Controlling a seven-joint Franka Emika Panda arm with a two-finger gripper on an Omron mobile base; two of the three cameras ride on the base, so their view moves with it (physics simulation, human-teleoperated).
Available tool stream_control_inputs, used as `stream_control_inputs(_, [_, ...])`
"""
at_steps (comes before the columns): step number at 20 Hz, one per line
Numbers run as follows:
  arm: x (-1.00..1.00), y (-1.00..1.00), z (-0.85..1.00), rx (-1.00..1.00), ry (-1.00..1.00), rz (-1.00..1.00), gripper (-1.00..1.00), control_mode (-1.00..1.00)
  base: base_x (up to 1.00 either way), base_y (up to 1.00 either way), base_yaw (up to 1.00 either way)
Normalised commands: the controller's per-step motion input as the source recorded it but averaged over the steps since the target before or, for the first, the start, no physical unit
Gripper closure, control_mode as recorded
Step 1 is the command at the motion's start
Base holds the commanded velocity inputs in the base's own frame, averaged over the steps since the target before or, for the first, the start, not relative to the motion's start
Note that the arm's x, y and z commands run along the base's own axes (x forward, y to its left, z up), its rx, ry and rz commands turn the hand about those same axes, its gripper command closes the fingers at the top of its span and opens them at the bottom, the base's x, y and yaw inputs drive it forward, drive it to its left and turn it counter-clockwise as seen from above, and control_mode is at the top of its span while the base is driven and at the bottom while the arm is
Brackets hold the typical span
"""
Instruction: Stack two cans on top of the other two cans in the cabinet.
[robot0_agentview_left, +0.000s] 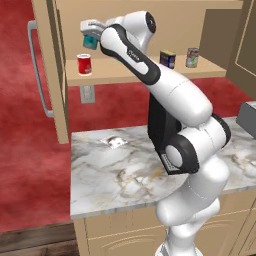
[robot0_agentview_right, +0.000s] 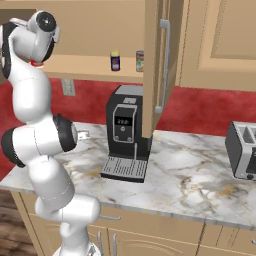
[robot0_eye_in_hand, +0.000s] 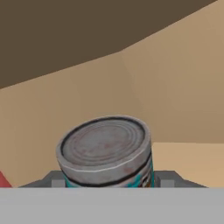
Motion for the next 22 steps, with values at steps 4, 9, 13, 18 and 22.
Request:
stream_control_inputs(4, [0.03, 0.21, 0.0, 0.0, 0.0, 0.0, 1.0, -1.0, 0.0, 0.0, 0.0])
stream_control_inputs(9, [0.19, 0.16, -0.03, 0.0, 0.0, 0.0, 1.0, -1.0, 0.0, 0.0, 0.0])
stream_control_inputs(13, [0.22, 0.07, -0.03, 0.0, 0.0, 0.0, 1.0, -1.0, 0.0, 0.0, 0.0])
stream_control_inputs(18, [0.15, 0.02, -0.07, -0.01, 0.0, 0.0, 1.0, -1.0, 0.0, 0.0, 0.0])
stream_control_inputs(22, [0.09, 0.02, -0.09, -0.02, 0.0, 0.0, 1.0, -1.0, 0.0, 0.0, 0.0])
